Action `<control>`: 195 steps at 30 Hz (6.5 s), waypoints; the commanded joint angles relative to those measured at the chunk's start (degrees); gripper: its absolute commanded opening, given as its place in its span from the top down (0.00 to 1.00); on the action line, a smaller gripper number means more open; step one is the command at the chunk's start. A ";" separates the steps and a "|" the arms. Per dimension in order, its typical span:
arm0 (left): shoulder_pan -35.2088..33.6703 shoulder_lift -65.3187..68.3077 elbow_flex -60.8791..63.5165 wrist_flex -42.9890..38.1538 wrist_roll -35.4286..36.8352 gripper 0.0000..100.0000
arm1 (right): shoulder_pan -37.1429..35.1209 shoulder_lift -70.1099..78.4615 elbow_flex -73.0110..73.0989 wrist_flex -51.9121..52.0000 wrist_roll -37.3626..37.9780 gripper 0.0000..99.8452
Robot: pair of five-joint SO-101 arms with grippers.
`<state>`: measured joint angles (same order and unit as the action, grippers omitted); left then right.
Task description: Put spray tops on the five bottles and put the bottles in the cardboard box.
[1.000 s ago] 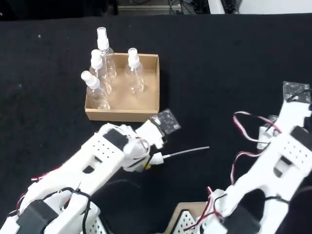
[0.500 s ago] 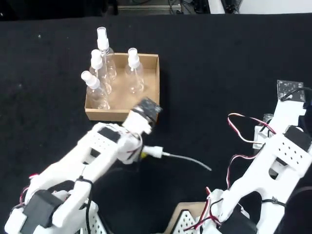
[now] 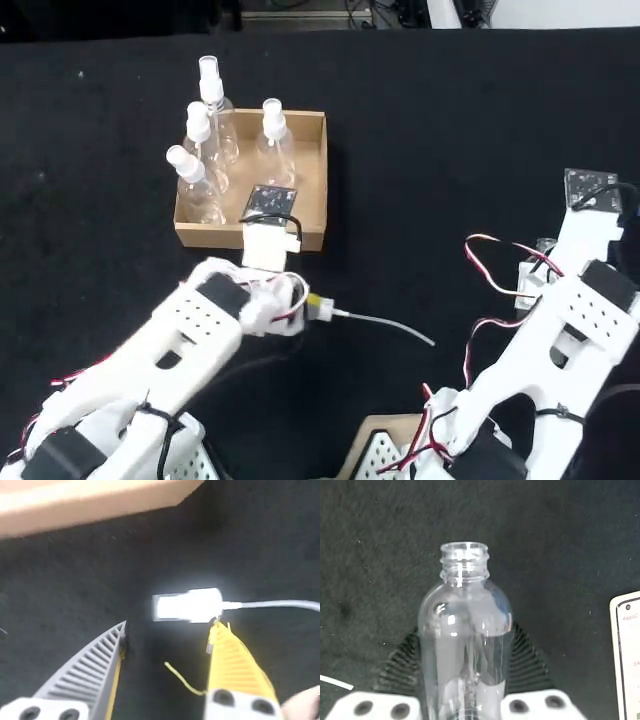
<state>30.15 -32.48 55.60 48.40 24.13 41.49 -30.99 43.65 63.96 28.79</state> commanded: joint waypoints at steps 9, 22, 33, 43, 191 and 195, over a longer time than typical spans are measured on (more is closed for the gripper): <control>2.42 10.99 -3.03 -10.46 25.85 0.71 | -0.97 -2.59 -0.31 -0.18 0.26 0.99; 7.60 21.10 -10.68 -3.43 28.04 0.71 | -1.05 -2.59 -0.31 -0.18 0.26 0.99; 9.10 22.51 -11.91 -3.34 22.42 0.71 | -0.70 -2.86 -0.31 -0.18 0.26 0.99; 7.08 22.51 -13.32 -0.53 0.97 0.71 | -0.70 -3.03 -0.31 -0.18 0.26 0.99; 4.18 39.12 -28.35 17.93 -3.16 0.97 | -0.79 -3.12 -3.21 0.62 2.90 0.99; 4.09 29.19 -33.01 26.02 -3.16 0.97 | -1.85 -3.12 -6.46 4.13 1.23 0.99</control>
<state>34.81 5.85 27.12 67.65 21.23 41.32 -30.99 43.12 65.10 31.87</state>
